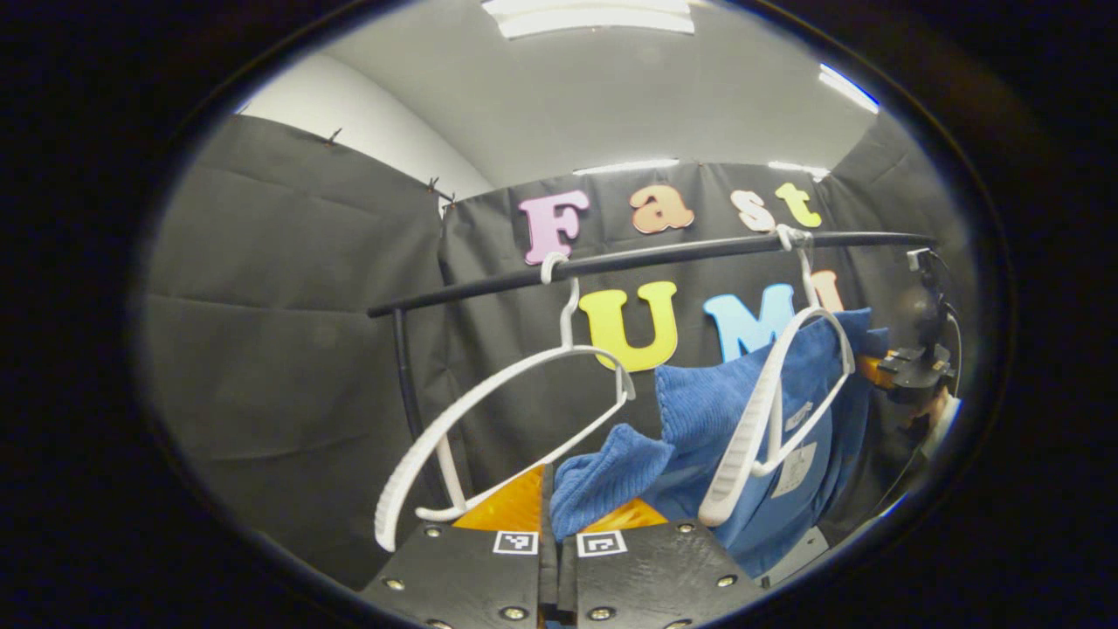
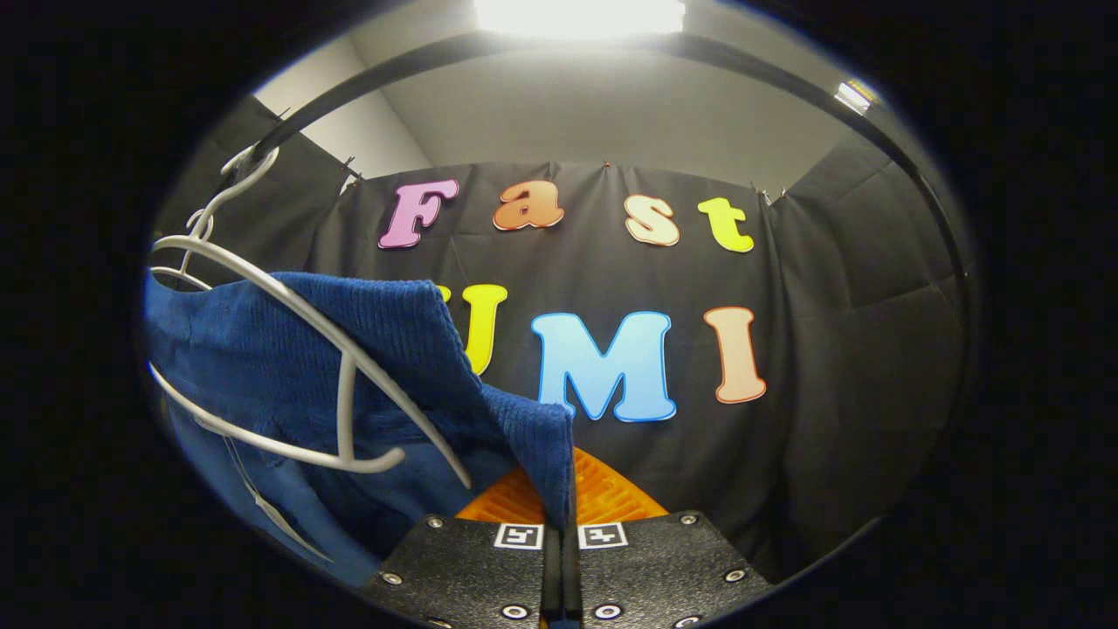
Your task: Grasp the clothes on the hanger with both hands and then place them into the laundry hamper below.
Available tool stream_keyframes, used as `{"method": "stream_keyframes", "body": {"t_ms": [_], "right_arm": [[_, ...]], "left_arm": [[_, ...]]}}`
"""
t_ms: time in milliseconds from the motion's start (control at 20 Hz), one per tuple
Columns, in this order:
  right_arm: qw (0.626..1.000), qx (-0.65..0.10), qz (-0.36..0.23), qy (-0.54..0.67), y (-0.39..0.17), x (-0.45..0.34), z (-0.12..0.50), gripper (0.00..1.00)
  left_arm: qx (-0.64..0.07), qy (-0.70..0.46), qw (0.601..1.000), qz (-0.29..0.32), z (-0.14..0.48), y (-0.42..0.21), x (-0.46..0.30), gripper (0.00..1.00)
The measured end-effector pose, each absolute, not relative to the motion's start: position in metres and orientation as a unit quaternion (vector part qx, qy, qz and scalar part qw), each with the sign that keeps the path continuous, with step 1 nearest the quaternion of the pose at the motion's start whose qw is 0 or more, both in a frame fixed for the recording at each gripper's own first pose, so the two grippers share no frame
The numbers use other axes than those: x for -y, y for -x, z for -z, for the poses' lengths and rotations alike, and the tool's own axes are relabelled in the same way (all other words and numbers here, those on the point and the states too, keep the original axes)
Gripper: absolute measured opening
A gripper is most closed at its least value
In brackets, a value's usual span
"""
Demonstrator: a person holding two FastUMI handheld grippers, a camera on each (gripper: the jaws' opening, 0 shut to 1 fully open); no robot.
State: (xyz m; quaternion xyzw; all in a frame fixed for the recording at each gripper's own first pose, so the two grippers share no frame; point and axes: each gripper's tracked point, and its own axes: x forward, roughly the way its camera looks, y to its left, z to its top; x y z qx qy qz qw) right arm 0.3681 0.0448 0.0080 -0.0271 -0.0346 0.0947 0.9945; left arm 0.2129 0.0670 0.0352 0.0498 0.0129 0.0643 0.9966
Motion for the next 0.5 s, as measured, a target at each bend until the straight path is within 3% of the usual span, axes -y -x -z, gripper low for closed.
{"method": "stream_keyframes", "body": {"t_ms": [250,500], "right_arm": [[0.994,-0.053,-0.094,-0.017,-0.374,-0.040,0.034,0.01],[0.993,-0.079,-0.092,0.008,-0.358,-0.032,0.061,0.00]], "left_arm": [[-0.056,-0.001,0.997,-0.045,0.018,-0.216,-0.061,0.01],[-0.084,-0.011,0.995,-0.044,0.051,-0.213,-0.057,0.01]]}}
